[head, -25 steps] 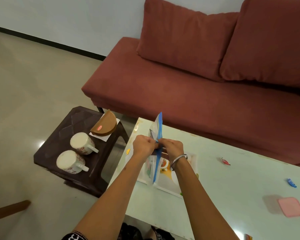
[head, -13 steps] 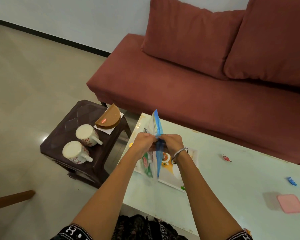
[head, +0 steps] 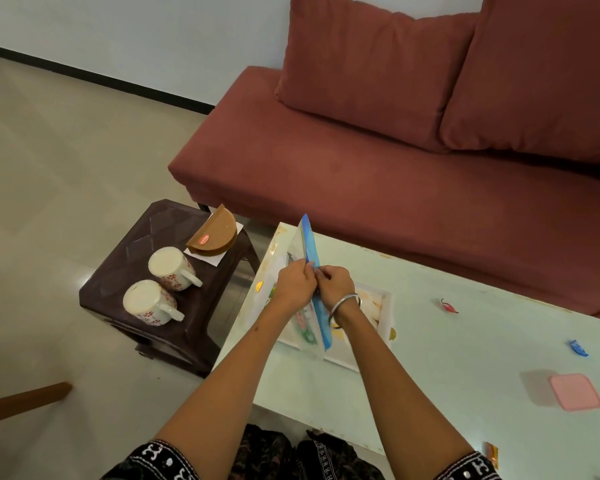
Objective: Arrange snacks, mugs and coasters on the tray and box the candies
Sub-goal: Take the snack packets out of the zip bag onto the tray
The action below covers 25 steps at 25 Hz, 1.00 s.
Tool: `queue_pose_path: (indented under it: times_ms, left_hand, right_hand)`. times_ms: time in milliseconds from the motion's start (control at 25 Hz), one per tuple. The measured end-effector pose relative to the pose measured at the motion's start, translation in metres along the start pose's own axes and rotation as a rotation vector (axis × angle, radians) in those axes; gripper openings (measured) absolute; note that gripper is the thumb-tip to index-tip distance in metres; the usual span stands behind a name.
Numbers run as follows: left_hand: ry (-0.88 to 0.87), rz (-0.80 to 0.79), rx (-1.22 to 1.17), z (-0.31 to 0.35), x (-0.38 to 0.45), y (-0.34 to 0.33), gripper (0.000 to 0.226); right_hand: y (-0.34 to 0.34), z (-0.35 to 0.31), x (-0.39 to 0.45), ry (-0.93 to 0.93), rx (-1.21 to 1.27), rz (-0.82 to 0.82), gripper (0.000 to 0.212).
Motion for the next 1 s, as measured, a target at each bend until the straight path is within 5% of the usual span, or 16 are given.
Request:
queue_pose_path:
  times_ms: [200,640,800,1000]
  left_hand:
    - [0.046,0.043,0.078,-0.007,0.004,-0.001,0.035]
    - [0.070,0.059,0.336,0.001,-0.008,-0.003,0.032]
    - [0.211,0.122,0.085,-0.002,-0.010,-0.004,0.039]
    - [0.294,-0.059,-0.280,-0.002,-0.010,-0.012,0.047]
  right_hand:
    - [0.008,-0.010,0.002,0.082,-0.408,0.032,0.038]
    - [0.005,-0.016,-0.008,0.011,-0.523,0.102,0.030]
    - [0.004,-0.008,-0.009,0.006,-0.438,0.150,0.029]
    - [0.005,-0.001,-0.009,-0.014,-0.118,0.117,0.031]
Point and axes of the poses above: each hand's wrist, its own x-axis towards the middle knuckle, its own y-axis out of the back of the hand, z = x × y, the point moved 3 cm from there along x, towards the middle knuckle, and after that the axes turned 13 degrees about -x, right-handed, at the moved point
